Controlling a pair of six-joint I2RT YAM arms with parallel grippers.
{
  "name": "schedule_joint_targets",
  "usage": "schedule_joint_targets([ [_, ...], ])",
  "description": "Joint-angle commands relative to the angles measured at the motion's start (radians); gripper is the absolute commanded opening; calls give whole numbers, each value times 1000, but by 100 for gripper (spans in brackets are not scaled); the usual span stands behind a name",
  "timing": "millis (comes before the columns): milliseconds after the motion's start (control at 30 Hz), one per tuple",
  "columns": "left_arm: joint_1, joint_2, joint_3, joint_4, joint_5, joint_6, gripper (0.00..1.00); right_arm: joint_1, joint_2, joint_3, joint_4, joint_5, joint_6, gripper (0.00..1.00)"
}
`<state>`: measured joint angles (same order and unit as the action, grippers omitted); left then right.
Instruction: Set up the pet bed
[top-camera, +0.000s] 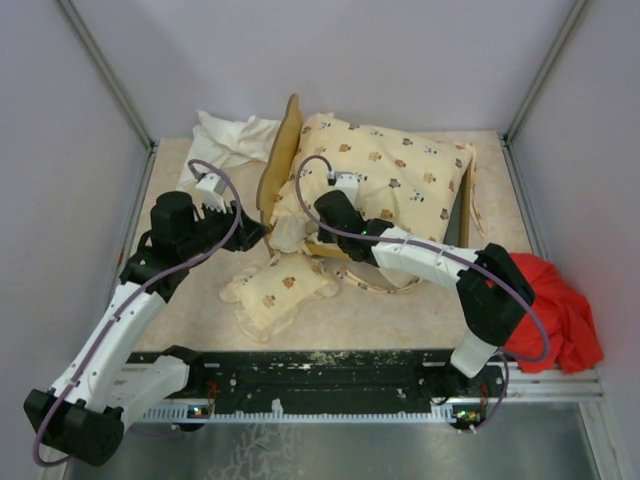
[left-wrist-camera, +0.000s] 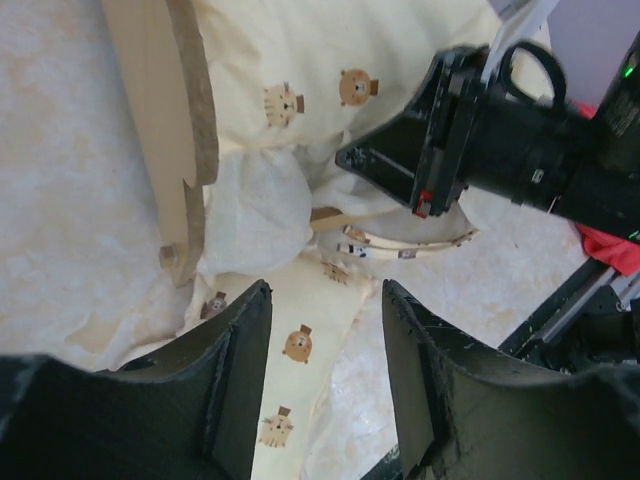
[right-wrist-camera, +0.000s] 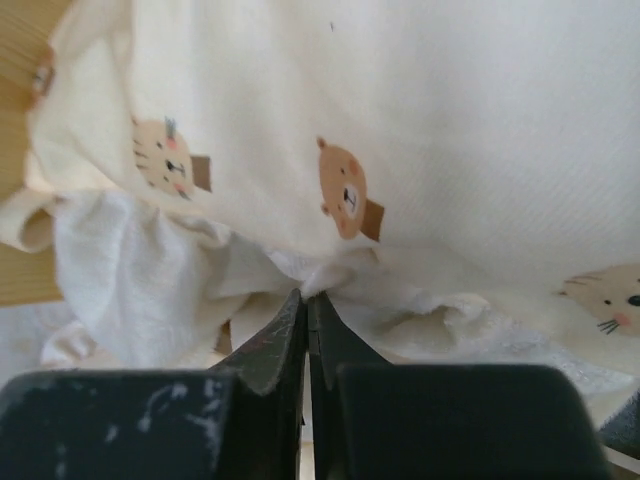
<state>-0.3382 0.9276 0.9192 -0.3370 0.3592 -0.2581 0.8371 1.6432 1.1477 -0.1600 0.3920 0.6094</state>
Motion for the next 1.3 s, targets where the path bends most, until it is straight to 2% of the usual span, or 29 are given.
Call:
schedule_joint_targets([
  [0,-34,-15,-39,17,38,-16,52,9,-55,112,29,82,-72,0],
  [100,-82,1,-40,30,-29,-13,49,-21,-149,100,50,122,-162,0],
  [267,-172,86,0,63,-122,-12,44,-174,-250,34,133,-2,-200,0],
  [433,-232,184,73,74,-196,-18,40,-325,-243,28,166,-115,-210,0],
  [600,-257,261,73,164,-212,-9,36,-431,-196,37,190,-194,-187,0],
  [800,-266,384,79,266,-186,43,35,-466,-185,40,211,-222,-177,0],
  [1167,-265,567,128,272,-271,86,33,-501,-175,50,225,-261,-164,0],
  [1200,-266,574,133,270,-268,91,27,-504,-177,49,226,-263,-163,0],
  [1267,-266,575,156,250,-262,100,3,-509,-176,47,227,-265,-163,0],
])
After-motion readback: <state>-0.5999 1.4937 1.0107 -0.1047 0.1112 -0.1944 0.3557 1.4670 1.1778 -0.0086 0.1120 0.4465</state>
